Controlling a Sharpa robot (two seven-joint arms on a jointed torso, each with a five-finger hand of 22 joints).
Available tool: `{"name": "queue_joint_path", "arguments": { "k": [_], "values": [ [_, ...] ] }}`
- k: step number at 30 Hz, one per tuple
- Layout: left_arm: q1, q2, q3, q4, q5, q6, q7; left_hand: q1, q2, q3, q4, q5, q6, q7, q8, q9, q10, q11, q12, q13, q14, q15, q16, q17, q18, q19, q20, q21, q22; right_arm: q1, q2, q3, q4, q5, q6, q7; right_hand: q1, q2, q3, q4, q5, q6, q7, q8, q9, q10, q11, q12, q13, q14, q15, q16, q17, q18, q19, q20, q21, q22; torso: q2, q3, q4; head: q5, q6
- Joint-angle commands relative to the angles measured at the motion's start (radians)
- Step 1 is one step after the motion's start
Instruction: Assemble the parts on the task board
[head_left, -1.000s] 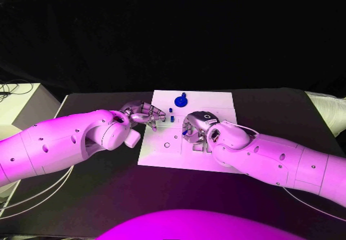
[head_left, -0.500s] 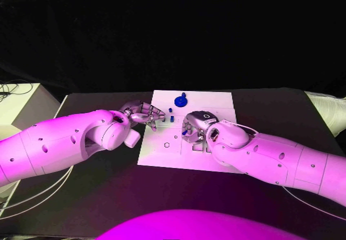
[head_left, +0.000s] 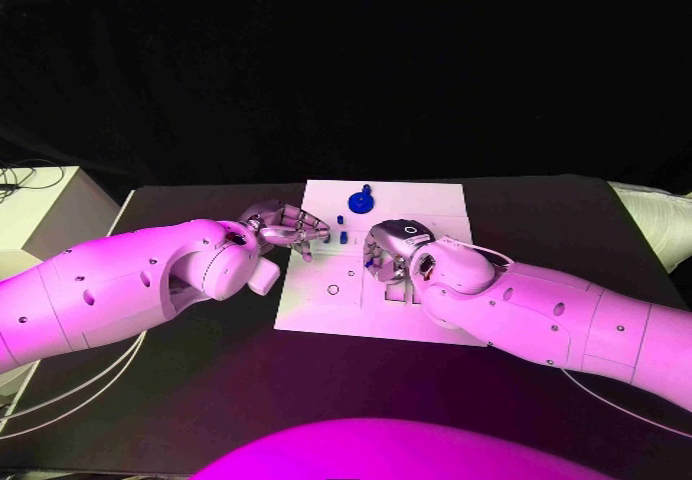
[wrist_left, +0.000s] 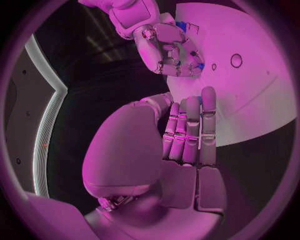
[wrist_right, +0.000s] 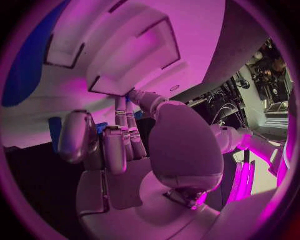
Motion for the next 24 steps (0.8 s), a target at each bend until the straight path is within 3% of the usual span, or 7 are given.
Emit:
{"name": "queue_joint_path", "arguments": {
  "k": [1,6,8,9,10,16,24],
  "values": [
    [0.000,0.001,0.001,0.002,-0.001,-0.006,0.002,0.008,0.002,0.005,-0.002,0.001,0.004,0.003,-0.005,-0.002,0.005,0.002,-0.003,-0.001,0.005,0.000,-0.005,0.002,0.015,0.004,0.002,0.006,0.001,-0.007,0.004,-0.005,-0.002,-0.030,0.058,0.002,0.005,-0.004,0.003,-0.002,0.004,0.004,0.003,0.000,0.001,-0.005,0.006,-0.008,-0.052,0.063,0.002,-0.005,0.109,0.014,0.036,0.003,-0.008,0.146,0.001,0.0003,-0.0005,0.000,-0.001],
    [0.000,0.001,0.001,0.002,-0.001,-0.007,0.001,0.008,0.002,0.005,-0.002,0.001,0.004,0.003,-0.005,-0.002,0.005,0.002,-0.003,-0.001,0.005,0.000,-0.005,0.002,0.015,0.004,0.002,0.006,0.001,-0.007,0.003,-0.005,0.001,-0.044,0.060,-0.006,0.000,-0.011,0.005,-0.008,0.018,0.004,0.003,0.000,0.001,-0.004,0.007,-0.013,-0.060,0.060,0.003,-0.009,0.103,0.015,0.034,0.004,-0.018,0.143,0.000,0.0002,-0.0007,-0.001,-0.001],
    [0.000,0.000,0.001,0.003,-0.001,-0.007,0.001,0.008,0.002,0.005,-0.002,0.001,0.004,0.003,-0.005,-0.002,0.005,0.002,-0.003,-0.001,0.005,0.000,-0.005,0.002,0.015,0.004,0.002,0.006,0.001,-0.007,0.002,-0.005,0.002,-0.049,0.061,-0.009,0.000,-0.013,0.009,-0.013,0.036,0.005,0.004,-0.001,0.002,-0.001,0.007,-0.017,-0.065,0.059,0.003,-0.010,0.101,0.016,0.034,0.005,-0.020,0.142,0.000,-0.0003,-0.0002,-0.001,-0.001],
    [0.000,0.000,0.001,0.003,-0.001,-0.007,0.000,0.008,0.002,0.005,-0.002,0.001,0.004,0.003,-0.005,-0.002,0.005,0.002,-0.003,-0.001,0.005,0.000,-0.005,0.002,0.015,0.004,0.002,0.006,0.001,-0.007,0.001,-0.005,0.003,-0.051,0.061,-0.010,0.003,-0.013,0.017,-0.023,0.080,0.005,0.006,-0.001,0.003,0.001,0.008,-0.021,-0.072,0.058,0.003,-0.013,0.097,0.017,0.033,0.005,-0.028,0.140,0.000,-0.0003,-0.0002,-0.001,-0.001],
    [0.000,0.000,0.001,0.003,-0.001,-0.007,0.000,0.008,0.002,0.005,-0.002,0.001,0.004,0.003,-0.005,-0.002,0.005,0.002,-0.003,-0.001,0.005,0.000,-0.005,0.002,0.015,0.004,0.002,0.006,0.001,-0.007,0.000,-0.005,0.004,-0.052,0.060,-0.011,0.004,-0.013,0.021,-0.028,0.096,0.005,0.006,-0.001,0.004,0.003,0.008,-0.023,-0.076,0.058,0.004,-0.012,0.097,0.017,0.033,0.005,-0.029,0.139,0.000,-0.0003,-0.0002,-0.001,-0.001],
    [0.000,0.000,0.001,0.003,-0.001,-0.007,0.000,0.008,0.001,0.005,-0.002,0.001,0.003,0.003,-0.006,-0.002,0.005,0.002,-0.004,-0.001,0.006,0.000,-0.005,0.002,0.015,0.004,0.002,0.006,0.002,-0.007,-0.004,-0.005,0.009,-0.063,0.055,-0.015,0.019,-0.005,0.041,-0.056,0.140,0.004,0.009,-0.003,0.006,0.007,0.010,-0.029,-0.087,0.056,0.004,-0.015,0.092,0.018,0.033,0.004,-0.036,0.138,0.000,0.0002,-0.0009,-0.001,0.001],
    [0.000,-0.001,0.001,0.004,-0.001,-0.007,-0.001,0.008,0.001,0.005,-0.003,0.001,0.002,0.004,-0.006,-0.002,0.004,0.003,-0.005,-0.002,0.006,0.000,-0.005,0.002,0.015,0.004,0.002,0.007,0.002,-0.007,-0.009,-0.005,0.022,-0.086,0.059,-0.023,0.022,-0.015,0.057,-0.084,0.163,-0.003,0.015,-0.010,0.004,-0.003,0.016,-0.042,-0.101,0.055,0.008,-0.016,0.089,0.018,0.032,0.005,-0.039,0.139,0.000,0.0005,-0.0001,-0.002,0.001]
  ]
}}
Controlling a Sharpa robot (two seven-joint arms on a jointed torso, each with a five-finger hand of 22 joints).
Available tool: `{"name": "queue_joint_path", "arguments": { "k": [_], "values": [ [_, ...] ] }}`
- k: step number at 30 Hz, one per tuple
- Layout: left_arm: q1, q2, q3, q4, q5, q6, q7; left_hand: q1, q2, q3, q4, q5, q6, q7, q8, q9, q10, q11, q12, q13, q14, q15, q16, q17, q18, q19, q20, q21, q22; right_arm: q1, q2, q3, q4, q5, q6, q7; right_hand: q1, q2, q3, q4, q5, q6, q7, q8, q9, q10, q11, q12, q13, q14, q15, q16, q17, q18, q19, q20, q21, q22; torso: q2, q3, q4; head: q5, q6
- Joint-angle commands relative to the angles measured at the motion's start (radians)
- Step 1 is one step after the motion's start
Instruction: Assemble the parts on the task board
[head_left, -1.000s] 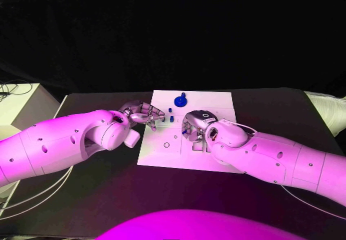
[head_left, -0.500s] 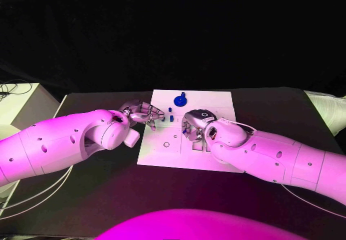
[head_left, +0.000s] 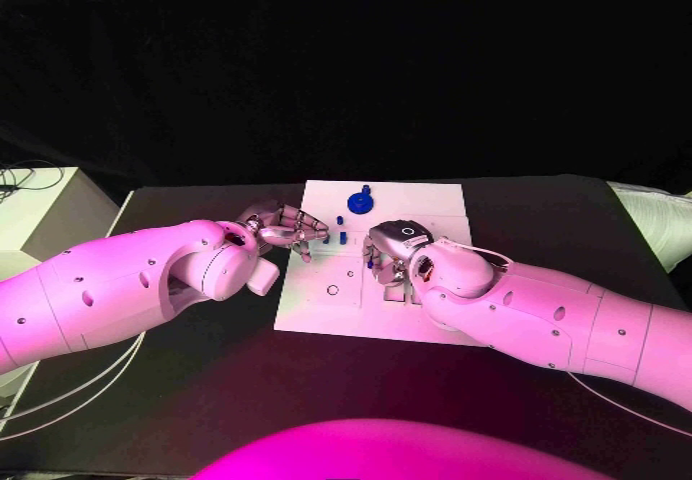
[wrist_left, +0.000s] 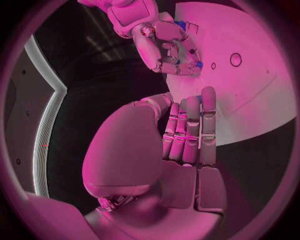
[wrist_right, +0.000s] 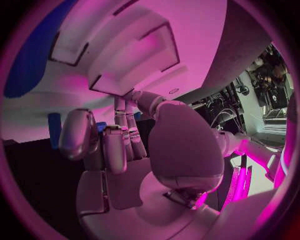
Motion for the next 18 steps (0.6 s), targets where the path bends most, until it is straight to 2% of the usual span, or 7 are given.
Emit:
{"name": "queue_joint_path", "arguments": {
  "k": [1,8,11,18],
  "values": [
    [0.000,0.000,0.001,0.003,-0.001,-0.002,0.003,0.008,0.001,0.005,-0.003,0.001,0.002,0.004,-0.006,-0.001,0.004,0.003,-0.005,-0.002,0.006,0.000,-0.005,0.001,0.015,0.004,0.002,0.007,0.001,-0.007,-0.001,-0.005,0.003,-0.030,0.046,-0.013,0.000,-0.006,-0.001,-0.008,0.002,-0.003,0.008,-0.005,0.001,-0.003,0.010,-0.006,-0.015,0.055,0.009,-0.006,0.089,0.010,0.032,0.006,-0.003,0.139,0.000,0.0003,0.0001,0.000,0.000],
    [0.000,0.000,0.001,0.004,-0.001,-0.003,0.003,0.007,0.000,0.005,-0.003,0.001,0.001,0.004,-0.007,-0.002,0.004,0.003,-0.005,-0.002,0.006,0.000,-0.005,0.001,0.015,0.003,0.002,0.007,0.001,-0.007,-0.001,-0.005,0.002,-0.033,0.050,-0.015,-0.028,-0.023,-0.015,-0.006,-0.015,-0.014,0.012,-0.013,-0.001,-0.011,0.015,-0.015,-0.028,0.054,0.014,-0.006,0.087,0.011,0.030,0.011,-0.012,0.138,0.000,0.0006,-0.0002,-0.001,0.002],
    [0.000,0.000,0.001,0.004,-0.001,-0.003,0.003,0.007,0.000,0.005,-0.003,0.001,0.001,0.004,-0.007,-0.002,0.004,0.003,-0.005,-0.002,0.006,0.000,-0.005,0.001,0.015,0.003,0.002,0.007,0.001,-0.007,-0.001,-0.005,0.001,-0.032,0.053,-0.016,-0.049,-0.038,-0.033,0.000,-0.017,-0.023,0.015,-0.019,-0.003,-0.017,0.018,-0.019,-0.034,0.053,0.018,-0.006,0.085,0.011,0.028,0.014,-0.019,0.136,0.000,0.0006,-0.0001,-0.001,0.001],
    [0.000,0.000,0.001,0.003,-0.001,-0.003,0.003,0.007,0.000,0.005,-0.003,0.001,0.000,0.005,-0.008,-0.002,0.003,0.004,-0.006,-0.002,0.006,0.000,-0.006,0.001,0.015,0.003,0.003,0.007,0.002,-0.007,0.000,-0.005,-0.001,-0.030,0.049,-0.021,-0.070,-0.051,-0.061,0.009,-0.035,-0.029,0.017,-0.024,-0.004,-0.023,0.021,-0.022,-0.042,0.051,0.021,-0.006,0.083,0.013,0.027,0.018,-0.028,0.133,0.000,0.0006,0.0006,-0.001,0.001]
  ]
}}
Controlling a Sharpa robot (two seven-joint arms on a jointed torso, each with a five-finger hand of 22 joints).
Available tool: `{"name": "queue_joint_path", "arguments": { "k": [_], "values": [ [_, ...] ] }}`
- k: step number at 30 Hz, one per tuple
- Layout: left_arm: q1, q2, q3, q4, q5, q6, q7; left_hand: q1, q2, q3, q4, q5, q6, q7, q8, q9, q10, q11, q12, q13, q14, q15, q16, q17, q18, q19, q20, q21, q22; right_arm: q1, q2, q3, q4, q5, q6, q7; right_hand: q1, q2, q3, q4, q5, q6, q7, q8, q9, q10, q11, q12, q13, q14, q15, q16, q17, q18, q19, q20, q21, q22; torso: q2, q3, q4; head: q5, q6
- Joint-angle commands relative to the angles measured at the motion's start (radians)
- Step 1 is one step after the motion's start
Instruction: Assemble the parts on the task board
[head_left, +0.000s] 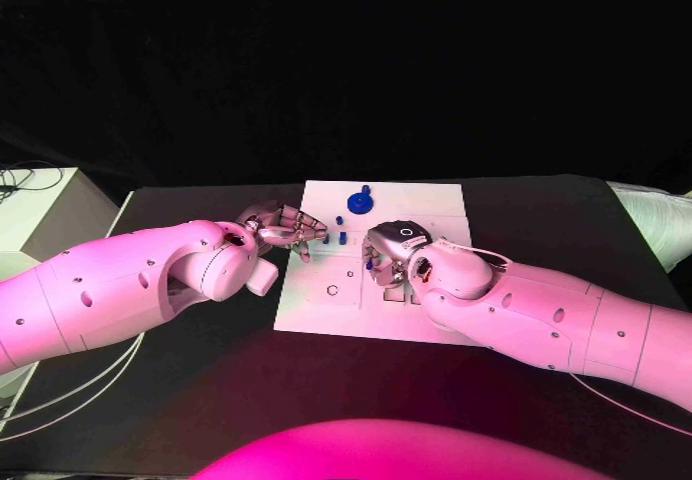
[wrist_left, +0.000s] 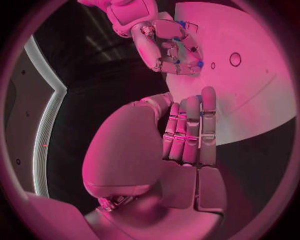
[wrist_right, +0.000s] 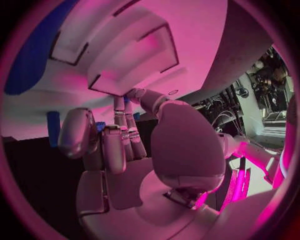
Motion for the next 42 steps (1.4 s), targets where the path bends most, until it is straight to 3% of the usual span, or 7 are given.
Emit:
{"name": "queue_joint_path", "arguments": {
  "k": [1,12,17,25,34,42],
  "values": [
    [0.000,0.001,0.001,0.002,-0.001,-0.002,0.004,0.007,0.000,0.005,-0.003,0.001,0.000,0.005,-0.004,-0.001,0.003,0.004,-0.006,-0.002,0.006,0.000,-0.006,0.002,0.015,0.003,0.003,0.004,0.001,-0.007,0.000,-0.005,-0.005,-0.007,0.042,-0.015,-0.012,-0.004,-0.011,0.001,-0.006,-0.011,0.002,-0.009,-0.002,-0.010,0.003,-0.008,-0.021,0.051,0.007,-0.006,0.083,0.013,0.027,0.011,-0.007,0.133,0.000,-0.0004,0.0009,0.000,0.000],
    [0.000,0.001,0.001,0.002,-0.001,-0.003,0.004,0.007,0.000,0.005,-0.003,0.001,0.000,0.005,-0.004,-0.001,0.003,0.004,-0.006,-0.002,0.006,0.000,-0.006,0.002,0.015,0.003,0.003,0.004,0.001,-0.007,0.003,-0.005,-0.007,0.015,0.038,-0.026,-0.026,-0.008,-0.040,0.009,-0.011,-0.014,0.003,-0.013,-0.004,-0.013,0.005,-0.006,-0.025,0.049,0.009,-0.007,0.080,0.013,0.027,0.014,-0.010,0.131,0.001,-0.0010,0.0006,-0.001,0.002],
    [0.000,0.001,0.001,0.002,-0.001,-0.003,0.003,0.007,0.000,0.005,-0.003,0.001,0.000,0.005,-0.004,-0.001,0.003,0.004,-0.006,-0.002,0.006,0.000,-0.006,0.002,0.015,0.003,0.003,0.004,0.001,-0.007,0.007,-0.005,-0.014,0.016,0.021,-0.045,-0.023,0.007,-0.045,0.017,-0.035,0.002,-0.005,-0.006,0.000,0.002,-0.002,0.004,-0.025,0.052,0.004,-0.004,0.083,0.012,0.031,0.012,0.006,0.134,0.000,-0.0019,0.0018,-0.001,0.000],
    [0.000,0.001,0.001,0.002,-0.002,-0.004,0.003,0.007,0.001,0.006,-0.003,0.001,0.000,0.005,-0.005,-0.001,0.003,0.004,-0.007,-0.001,0.007,0.001,-0.006,0.002,0.015,0.003,0.003,0.005,0.002,-0.009,0.016,-0.005,-0.029,0.012,-0.024,-0.098,-0.022,0.034,-0.041,0.037,-0.064,0.049,-0.030,0.018,0.011,0.047,-0.024,0.026,-0.023,0.071,-0.015,0.024,0.122,-0.005,0.054,-0.002,0.114,0.163,0.000,-0.0010,0.0000,-0.001,-0.001],
    [0.000,0.001,0.001,0.002,-0.004,-0.006,0.000,0.008,0.002,0.007,-0.004,0.001,0.000,0.005,-0.005,-0.001,0.003,0.004,-0.007,-0.001,0.007,0.001,-0.006,0.002,0.015,0.003,0.003,0.005,0.002,-0.013,0.024,-0.005,-0.038,0.001,-0.032,-0.128,-0.025,0.043,-0.040,0.046,-0.073,0.069,-0.043,0.029,0.017,0.066,-0.034,0.032,-0.024,0.076,-0.023,0.031,0.133,-0.009,0.060,-0.009,0.139,0.171,0.000,-0.0004,0.0006,-0.003,-0.001],
    [0.000,0.002,0.001,0.001,-0.005,-0.008,-0.002,0.013,0.004,0.010,-0.007,0.002,0.001,0.005,-0.006,-0.002,0.005,0.004,-0.008,-0.001,0.007,0.000,-0.007,0.003,0.015,0.003,0.003,0.007,0.003,-0.016,0.030,-0.006,-0.039,-0.006,-0.019,-0.143,-0.028,0.044,-0.041,0.049,-0.077,0.071,-0.044,0.030,0.018,0.067,-0.035,0.032,-0.025,0.076,-0.024,0.030,0.130,-0.009,0.060,-0.010,0.138,0.171,0.000,-0.0004,0.0015,-0.004,-0.003]
  ]
}}
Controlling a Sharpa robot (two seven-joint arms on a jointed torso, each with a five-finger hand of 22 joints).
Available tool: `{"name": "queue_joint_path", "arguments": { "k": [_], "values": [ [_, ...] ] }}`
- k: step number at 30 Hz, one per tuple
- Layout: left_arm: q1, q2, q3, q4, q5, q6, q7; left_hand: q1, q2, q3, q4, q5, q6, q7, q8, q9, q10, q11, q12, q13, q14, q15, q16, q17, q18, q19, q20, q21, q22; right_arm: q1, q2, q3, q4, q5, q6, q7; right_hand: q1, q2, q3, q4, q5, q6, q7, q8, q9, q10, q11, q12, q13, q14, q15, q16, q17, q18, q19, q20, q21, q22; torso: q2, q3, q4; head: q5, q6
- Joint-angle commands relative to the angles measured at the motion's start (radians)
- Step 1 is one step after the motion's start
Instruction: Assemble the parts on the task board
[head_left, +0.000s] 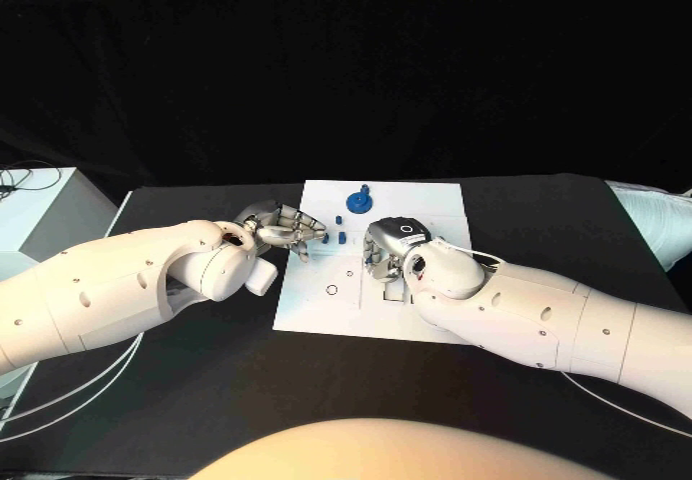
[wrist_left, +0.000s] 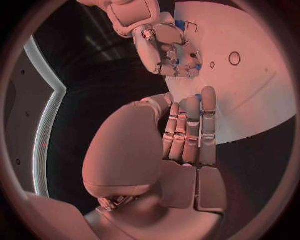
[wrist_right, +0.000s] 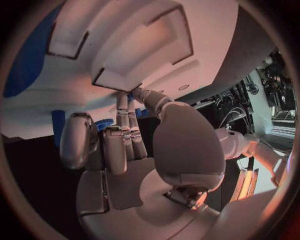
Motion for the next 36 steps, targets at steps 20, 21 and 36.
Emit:
{"name": "queue_joint_path", "arguments": {
  "k": [20,21,36],
  "values": [
    [0.000,0.002,0.001,0.002,-0.009,-0.008,-0.003,0.038,0.006,0.037,-0.039,0.003,0.007,0.008,-0.011,-0.006,0.010,0.004,-0.011,0.000,0.008,-0.002,-0.014,0.002,0.015,-0.005,-0.002,0.035,0.022,-0.010,-0.017,-0.006,0.004,-0.020,-0.009,-0.017,0.087,0.078,0.123,-0.079,-0.001,0.006,0.011,0.010,0.016,0.020,0.004,-0.018,-0.021,0.071,-0.007,-0.009,0.106,-0.007,0.058,-0.015,-0.012,0.172,0.000,0.0004,-0.0007,0.002,0.002],
    [0.000,0.002,0.001,0.002,-0.009,-0.008,-0.003,0.038,0.006,0.037,-0.039,0.003,0.007,0.008,-0.011,-0.006,0.010,0.004,-0.011,0.000,0.008,-0.002,-0.014,0.002,0.015,-0.005,-0.002,0.035,0.022,-0.010,-0.018,-0.006,0.004,-0.020,-0.012,-0.015,0.087,0.080,0.127,-0.081,-0.008,0.005,0.011,0.010,0.016,0.021,0.004,-0.019,-0.022,0.071,-0.006,-0.009,0.106,-0.007,0.058,-0.015,-0.013,0.172,0.000,0.0004,-0.0007,0.002,0.002],
    [0.000,-0.001,0.001,0.002,-0.009,-0.009,-0.003,0.039,0.005,0.047,-0.047,0.004,0.009,0.009,-0.014,-0.008,0.011,0.005,-0.014,0.000,0.009,-0.002,-0.017,0.003,0.015,-0.011,-0.003,0.047,0.031,-0.009,-0.070,-0.005,0.046,0.032,-0.102,0.080,0.079,0.088,0.138,-0.087,-0.044,0.005,0.012,0.011,0.020,0.025,0.005,-0.021,-0.024,0.072,-0.006,-0.006,0.111,-0.009,0.059,-0.014,-0.003,0.176,0.000,0.0001,-0.0025,0.008,0.004]
  ]
}}
